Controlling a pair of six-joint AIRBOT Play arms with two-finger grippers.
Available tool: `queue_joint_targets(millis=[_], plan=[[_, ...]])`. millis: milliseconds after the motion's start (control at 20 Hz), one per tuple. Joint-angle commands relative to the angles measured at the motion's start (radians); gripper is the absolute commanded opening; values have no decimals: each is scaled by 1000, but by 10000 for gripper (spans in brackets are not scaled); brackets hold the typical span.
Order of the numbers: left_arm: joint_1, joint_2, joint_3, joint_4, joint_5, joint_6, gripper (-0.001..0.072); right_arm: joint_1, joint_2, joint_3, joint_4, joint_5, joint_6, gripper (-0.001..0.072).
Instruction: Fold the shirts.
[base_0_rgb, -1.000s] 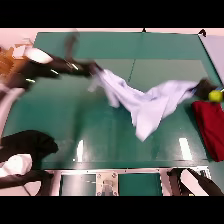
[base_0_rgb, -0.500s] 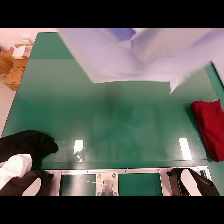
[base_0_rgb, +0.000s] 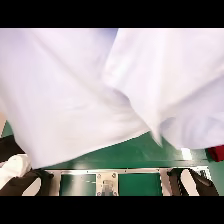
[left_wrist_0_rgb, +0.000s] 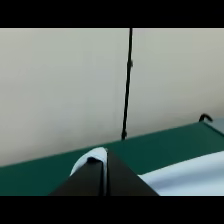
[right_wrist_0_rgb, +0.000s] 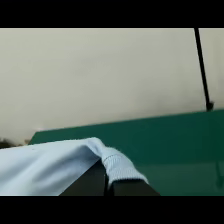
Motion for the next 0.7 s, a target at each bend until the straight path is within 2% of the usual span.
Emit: queue_joint_targets(millis=[0,200,300,450,500,550,600,650], plan=[[-14,-170,-145,-70,15,74,26,58,-6,-385,70,-100,-69,17],[-141,-541,-234,-231,211,276,26,219,-112,-854,71,-512,-115,17],[-209,-723,-228,-315,355,353,26,274,-250,-943,71,-697,-116,17],[-272,-877,-227,-415,516,377,27,282,-471,-897,71,-747,-166,17],[-278,-899,-227,-415,532,377,79,282,-529,-861,71,-745,-187,19],[-276,-902,-228,-415,528,376,429,280,-565,-829,68,-743,-194,59],[-267,-894,-224,-417,513,360,720,270,-581,-794,57,-729,-195,203],[-246,-879,-208,-415,447,332,684,249,-581,-757,34,-694,-214,299]])
